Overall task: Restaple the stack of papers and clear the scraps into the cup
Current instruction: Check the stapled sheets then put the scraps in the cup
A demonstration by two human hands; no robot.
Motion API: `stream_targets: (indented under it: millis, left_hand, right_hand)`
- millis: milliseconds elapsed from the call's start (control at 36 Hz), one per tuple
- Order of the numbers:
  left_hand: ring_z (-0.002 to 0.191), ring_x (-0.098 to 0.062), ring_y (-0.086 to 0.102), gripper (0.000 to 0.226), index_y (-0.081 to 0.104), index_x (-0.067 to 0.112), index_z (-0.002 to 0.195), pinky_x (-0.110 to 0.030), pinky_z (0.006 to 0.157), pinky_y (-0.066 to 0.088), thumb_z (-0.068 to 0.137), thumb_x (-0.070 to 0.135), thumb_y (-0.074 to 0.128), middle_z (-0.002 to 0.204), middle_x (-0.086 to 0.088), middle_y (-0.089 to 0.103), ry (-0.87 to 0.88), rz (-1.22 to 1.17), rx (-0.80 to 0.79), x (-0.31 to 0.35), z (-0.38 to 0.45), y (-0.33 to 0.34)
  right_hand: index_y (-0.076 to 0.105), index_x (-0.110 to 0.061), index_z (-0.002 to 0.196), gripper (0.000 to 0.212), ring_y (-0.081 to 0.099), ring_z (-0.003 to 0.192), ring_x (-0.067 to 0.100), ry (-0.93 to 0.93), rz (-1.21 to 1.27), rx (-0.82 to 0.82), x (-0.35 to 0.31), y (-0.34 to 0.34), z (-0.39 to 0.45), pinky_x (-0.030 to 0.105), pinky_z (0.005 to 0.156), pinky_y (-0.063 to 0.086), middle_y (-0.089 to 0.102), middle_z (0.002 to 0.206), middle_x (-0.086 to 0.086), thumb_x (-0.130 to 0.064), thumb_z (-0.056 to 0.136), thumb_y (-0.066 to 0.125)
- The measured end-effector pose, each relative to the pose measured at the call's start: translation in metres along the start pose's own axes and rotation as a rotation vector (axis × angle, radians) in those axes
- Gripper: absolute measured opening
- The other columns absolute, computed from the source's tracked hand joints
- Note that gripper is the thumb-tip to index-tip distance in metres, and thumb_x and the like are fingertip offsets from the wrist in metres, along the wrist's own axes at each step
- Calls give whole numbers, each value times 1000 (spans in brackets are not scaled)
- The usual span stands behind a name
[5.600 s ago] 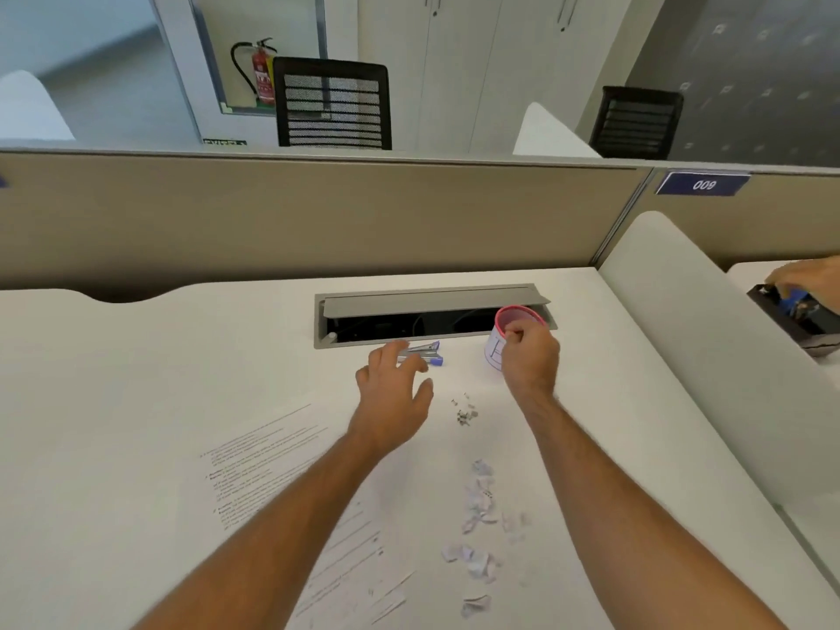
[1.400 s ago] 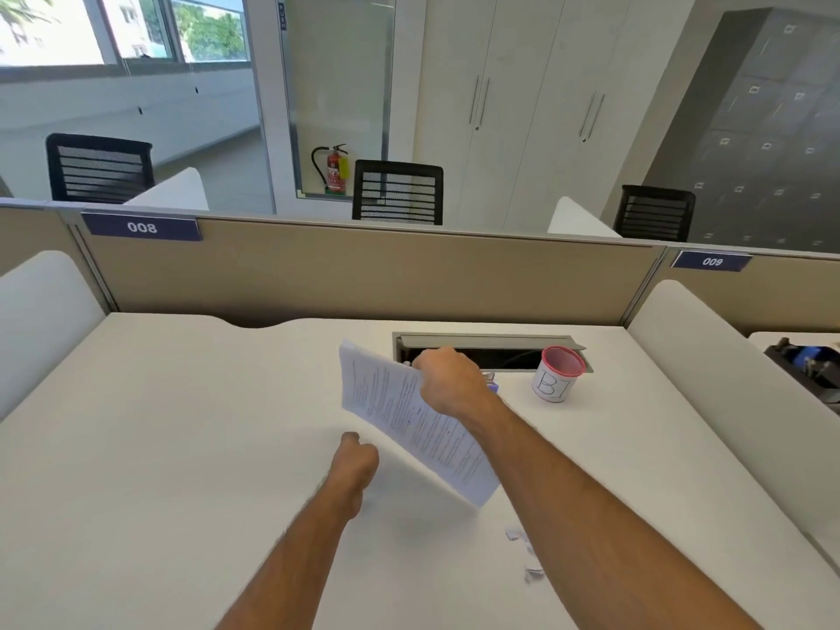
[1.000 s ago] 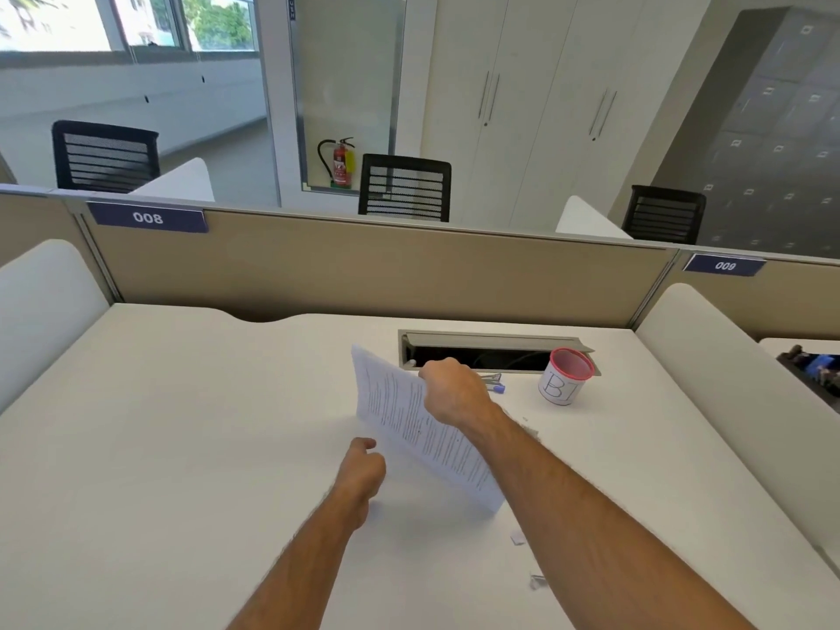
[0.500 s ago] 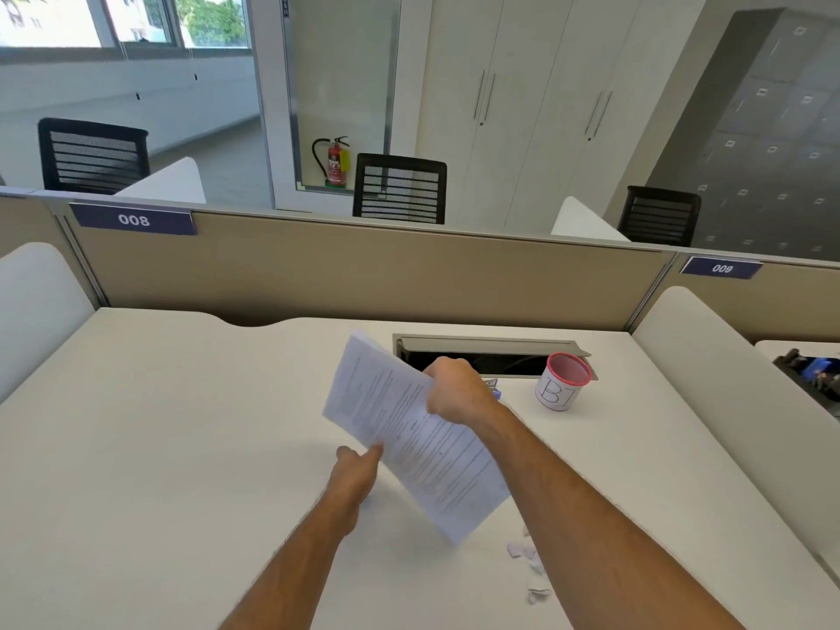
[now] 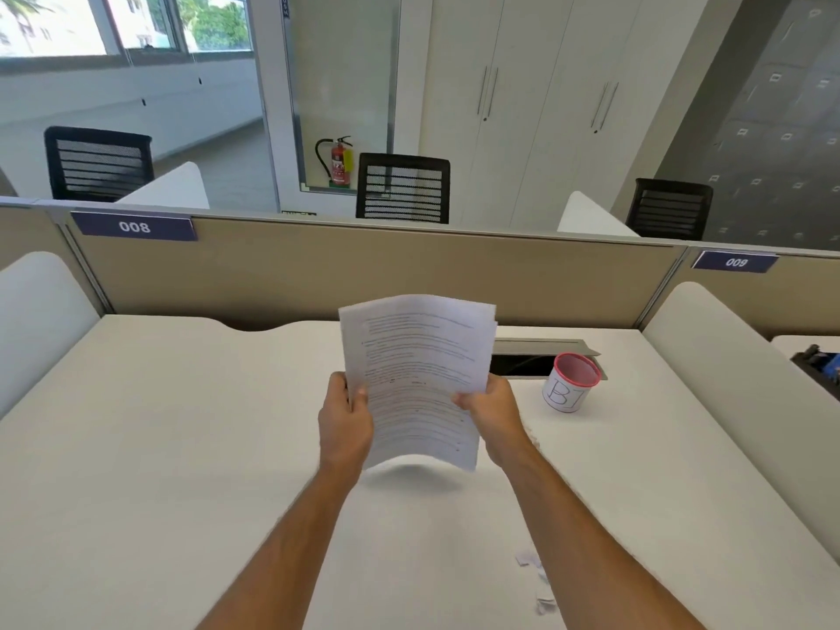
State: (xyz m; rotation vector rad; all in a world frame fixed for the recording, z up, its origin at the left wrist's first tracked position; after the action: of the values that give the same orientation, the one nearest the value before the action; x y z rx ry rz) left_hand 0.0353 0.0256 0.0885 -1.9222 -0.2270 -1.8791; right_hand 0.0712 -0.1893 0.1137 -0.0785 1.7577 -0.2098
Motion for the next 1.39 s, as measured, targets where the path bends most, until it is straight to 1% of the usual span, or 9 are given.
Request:
stream_targets:
  millis: [83,250,417,556,750,1111,1222,1333,1389]
  left_hand:
    - [94,-12,67,7,49,23,111,-24,72,57,108,24,43,104,9,64,69,41,-11,2,-5,2]
    - [98,-15,66,11,48,21,117,-30,80,61,108,23,43,111,6,62,49,70,-63,-15,-15,9]
    - [100,-15,65,16,48,22,120,-28,77,59,109,27,38,111,7,62,41,105,-89,-23,-14,13]
    - [94,-13,66,17,49,21,114,-23,66,53,110,28,34,104,6,64,19,139,-92,-21,-11,15]
    - [91,-12,65,19,48,20,114,-23,65,52,110,29,31,103,7,63,15,164,-97,-18,-15,16]
    - [96,-12,64,18,45,15,114,-22,68,54,110,23,29,106,5,61,34,191,-100,-15,-18,22]
    - [98,-18,65,18,46,19,112,-30,71,56,110,25,29,105,4,63,-20,190,-95,-17,-17,23]
    - [103,-25,64,16,48,18,115,-37,76,54,105,18,35,109,1,63,-168,129,-67,-21,-16,20]
    - [101,-25,61,28,43,14,130,-36,78,51,103,15,41,111,-2,62,-255,129,-93,-26,-18,20]
  right_hand:
    - [67,-15,111,26,66,102,30,3,60,68,14,-3,1,42,79,58,71,106,9,-1,89,65]
    - [70,-15,111,25,65,103,31,44,119,102,37,-3,-4,47,86,57,72,106,8,-1,90,67]
    - [72,-13,107,23,66,95,23,48,153,87,44,-8,-6,30,69,52,74,98,3,2,90,67]
    - [74,-16,106,23,72,94,26,40,120,57,45,-8,-3,40,79,60,77,99,2,-1,90,68]
    - [74,-19,102,21,72,91,26,45,138,41,46,-7,-4,34,70,58,77,98,2,-2,91,67]
    - [73,-18,113,25,69,103,29,44,134,62,49,-7,-5,51,92,58,76,107,1,-8,90,72]
    - [73,-18,114,25,69,102,28,8,46,58,37,-10,-7,43,85,61,76,105,2,-7,92,68]
    - [74,-17,109,21,70,87,14,-120,-158,59,-2,-16,-12,20,64,53,74,94,-5,-8,93,63]
    - [74,-20,101,20,69,80,11,-181,-337,36,-26,-13,-13,25,61,54,73,89,-7,-11,94,58]
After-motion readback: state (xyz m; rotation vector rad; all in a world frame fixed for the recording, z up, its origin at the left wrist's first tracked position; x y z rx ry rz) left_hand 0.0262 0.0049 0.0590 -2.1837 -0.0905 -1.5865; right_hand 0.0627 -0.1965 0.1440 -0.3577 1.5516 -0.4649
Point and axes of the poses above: each hand's wrist, its own z-axis towards the middle knuckle, its own y-axis out of the palm, x = y × z, the point moved 5 cm from there along z, towards the middle knuckle
